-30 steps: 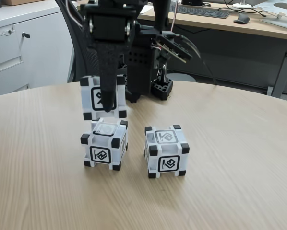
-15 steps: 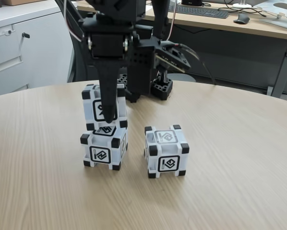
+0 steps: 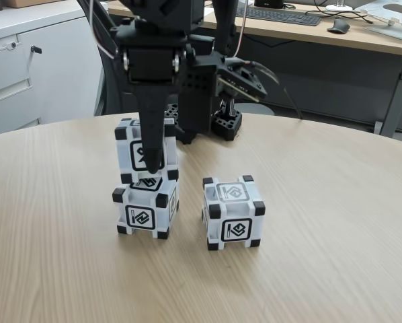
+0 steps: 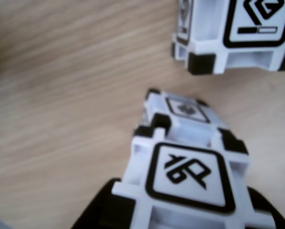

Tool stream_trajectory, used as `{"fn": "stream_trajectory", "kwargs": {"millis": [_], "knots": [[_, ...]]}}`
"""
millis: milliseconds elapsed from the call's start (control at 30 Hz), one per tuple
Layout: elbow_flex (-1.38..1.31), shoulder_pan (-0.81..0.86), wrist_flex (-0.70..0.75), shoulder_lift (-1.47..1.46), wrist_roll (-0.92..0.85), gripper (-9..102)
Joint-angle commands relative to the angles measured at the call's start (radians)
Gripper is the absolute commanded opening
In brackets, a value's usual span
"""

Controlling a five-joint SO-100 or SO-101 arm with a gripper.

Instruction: Stack cubes from left to right.

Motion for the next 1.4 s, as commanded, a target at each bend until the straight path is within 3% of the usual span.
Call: {"fn": "stream_trajectory", "kwargs": {"millis": [0, 533, 1367], "knots": [[-0.034, 0.008, -0.009, 0.003, -0.002, 33], [-0.031, -0.018, -0.009, 0.018, 0.071, 40], [-0.041, -0.302, -0.009, 0.012, 0.4, 41]]}}
